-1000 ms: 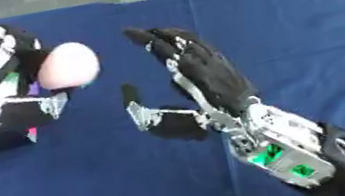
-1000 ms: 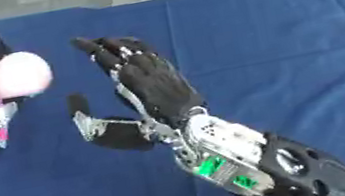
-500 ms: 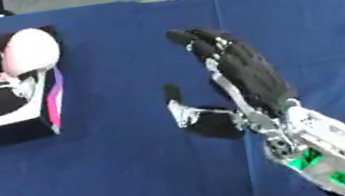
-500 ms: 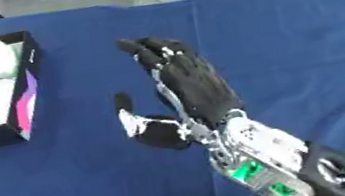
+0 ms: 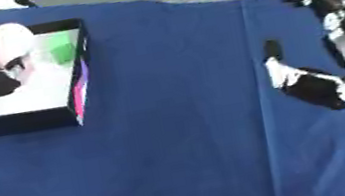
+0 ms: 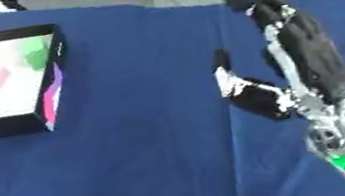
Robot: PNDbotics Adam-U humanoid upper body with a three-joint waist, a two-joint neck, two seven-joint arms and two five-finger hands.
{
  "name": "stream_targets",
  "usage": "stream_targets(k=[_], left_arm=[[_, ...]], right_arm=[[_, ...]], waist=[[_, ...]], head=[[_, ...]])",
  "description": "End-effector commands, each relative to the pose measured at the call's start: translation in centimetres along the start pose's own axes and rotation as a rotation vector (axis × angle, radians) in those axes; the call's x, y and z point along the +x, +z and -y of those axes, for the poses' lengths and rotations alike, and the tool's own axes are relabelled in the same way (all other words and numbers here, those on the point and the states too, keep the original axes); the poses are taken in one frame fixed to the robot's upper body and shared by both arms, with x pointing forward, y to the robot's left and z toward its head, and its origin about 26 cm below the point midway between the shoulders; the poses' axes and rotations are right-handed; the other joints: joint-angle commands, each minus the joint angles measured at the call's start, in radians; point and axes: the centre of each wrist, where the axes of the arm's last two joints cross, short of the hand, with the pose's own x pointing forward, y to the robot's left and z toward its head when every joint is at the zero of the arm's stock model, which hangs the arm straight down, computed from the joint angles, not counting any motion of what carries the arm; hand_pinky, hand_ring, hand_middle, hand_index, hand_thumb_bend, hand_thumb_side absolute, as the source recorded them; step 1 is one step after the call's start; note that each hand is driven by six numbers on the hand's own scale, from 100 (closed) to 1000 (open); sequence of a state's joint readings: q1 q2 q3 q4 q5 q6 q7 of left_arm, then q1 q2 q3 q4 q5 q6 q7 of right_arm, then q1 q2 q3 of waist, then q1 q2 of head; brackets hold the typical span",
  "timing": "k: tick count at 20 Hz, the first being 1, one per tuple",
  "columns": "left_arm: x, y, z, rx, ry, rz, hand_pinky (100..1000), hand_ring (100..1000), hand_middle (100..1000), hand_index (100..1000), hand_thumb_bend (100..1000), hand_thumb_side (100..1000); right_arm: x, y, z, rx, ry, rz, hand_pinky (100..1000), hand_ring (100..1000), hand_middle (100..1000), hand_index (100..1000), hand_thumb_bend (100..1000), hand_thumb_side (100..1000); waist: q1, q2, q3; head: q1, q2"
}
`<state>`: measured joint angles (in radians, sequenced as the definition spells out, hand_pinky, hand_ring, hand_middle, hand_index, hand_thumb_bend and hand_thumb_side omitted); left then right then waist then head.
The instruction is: Pick up the objects with one hand, pass them to the other hand, and then place them into the box on the other side of the table.
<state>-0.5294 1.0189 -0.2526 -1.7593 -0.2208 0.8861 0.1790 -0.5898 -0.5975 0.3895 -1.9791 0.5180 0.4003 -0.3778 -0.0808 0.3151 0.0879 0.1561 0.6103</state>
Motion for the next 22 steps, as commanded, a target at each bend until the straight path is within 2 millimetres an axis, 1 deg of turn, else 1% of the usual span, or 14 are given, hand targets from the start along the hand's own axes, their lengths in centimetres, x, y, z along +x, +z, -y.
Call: stream_targets(k=[1,3,5,6,7,9,11,13,15,16,18,19,20,22], left_arm=[[-0.7,-1.4,-0.8,0.05,-0.024,-0.018,769,651,579,742,266,148],[-1.0,-2.0,-0.3,0.021,-0.051,-0.02,801,712,635,807,339,288],[-1.4,-2.7,0.1,-0.012,-0.085,-0.034,839,789,715,877,465,464],[-1.7,-3.0,0.3,-0.024,-0.104,-0.045,859,823,742,898,567,549],[-1.9,-3.4,0.5,-0.036,-0.124,-0.059,875,845,759,916,628,589],[-2.3,-3.9,0.7,-0.06,-0.158,-0.09,888,863,778,942,709,609],[-2.4,-4.2,0.6,-0.074,-0.18,-0.118,888,869,786,953,745,609],[-2.3,-4.4,0.2,-0.073,-0.181,-0.132,879,861,787,956,679,662],[-1.4,-3.8,-0.9,-0.027,-0.134,-0.107,853,841,803,967,447,819],[-0.6,-3.2,-1.8,0.01,-0.077,-0.068,798,804,796,948,123,968],[0.9,-1.3,-3.6,0.078,0.115,0.051,734,754,786,937,134,945],[1.5,-0.3,-4.2,0.114,0.245,0.135,705,731,786,938,151,929],[1.8,0.6,-4.5,0.147,0.391,0.22,697,729,789,943,164,907],[2.3,2.1,-3.8,0.199,0.714,0.369,696,737,792,950,173,879]], right_arm=[[-1.4,-0.9,2.8,-0.139,0.028,-0.027,876,783,749,891,100,266],[-2.1,-1.0,3.6,-0.192,0.029,-0.061,874,778,743,889,100,264],[-2.5,-1.1,4.1,-0.235,0.017,-0.084,872,773,737,888,100,259],[-2.6,-1.1,4.3,-0.251,0.011,-0.093,872,772,735,887,100,258],[-2.8,-1.1,4.5,-0.264,0.007,-0.1,872,771,734,887,100,262],[-3.1,-1.1,4.7,-0.283,0.004,-0.112,871,769,732,886,100,268],[-3.3,-1.1,4.9,-0.298,0.003,-0.123,871,768,730,886,100,272],[-3.5,-1.0,5.1,-0.311,0.001,-0.131,871,767,729,887,100,283],[-3.7,-1.0,5.3,-0.328,-0.006,-0.136,870,768,729,890,100,308],[-3.8,-1.0,5.5,-0.336,-0.016,-0.138,870,769,730,895,100,344],[-4.2,-1.0,5.8,-0.343,-0.062,-0.147,875,775,733,908,100,474],[-4.3,-1.0,5.9,-0.333,-0.102,-0.154,881,783,740,923,100,584],[-4.5,-1.0,6.1,-0.316,-0.15,-0.163,887,794,750,936,100,663],[-4.8,-0.9,6.4,-0.271,-0.262,-0.187,894,800,757,954,100,684]], waist=[[0.005,-0.013,0.0],[0.007,-0.011,0.0],[0.009,-0.011,-0.001],[0.009,-0.011,-0.003],[0.01,-0.011,-0.004],[0.013,-0.011,-0.005],[0.017,-0.011,-0.005],[0.021,-0.011,-0.004],[0.026,-0.011,-0.001],[0.028,-0.011,0.001],[0.032,-0.011,0.007],[0.035,-0.011,0.009],[0.038,-0.011,0.011],[0.045,-0.012,0.013]], head=[[0.01,-0.018],[0.011,-0.02],[0.011,-0.022],[0.01,-0.022],[0.008,-0.022],[0.002,-0.02],[-0.003,-0.017],[-0.009,-0.015],[-0.03,-0.009],[-0.045,-0.006],[-0.077,0.0],[-0.09,0.004],[-0.099,0.006],[-0.109,0.009]])
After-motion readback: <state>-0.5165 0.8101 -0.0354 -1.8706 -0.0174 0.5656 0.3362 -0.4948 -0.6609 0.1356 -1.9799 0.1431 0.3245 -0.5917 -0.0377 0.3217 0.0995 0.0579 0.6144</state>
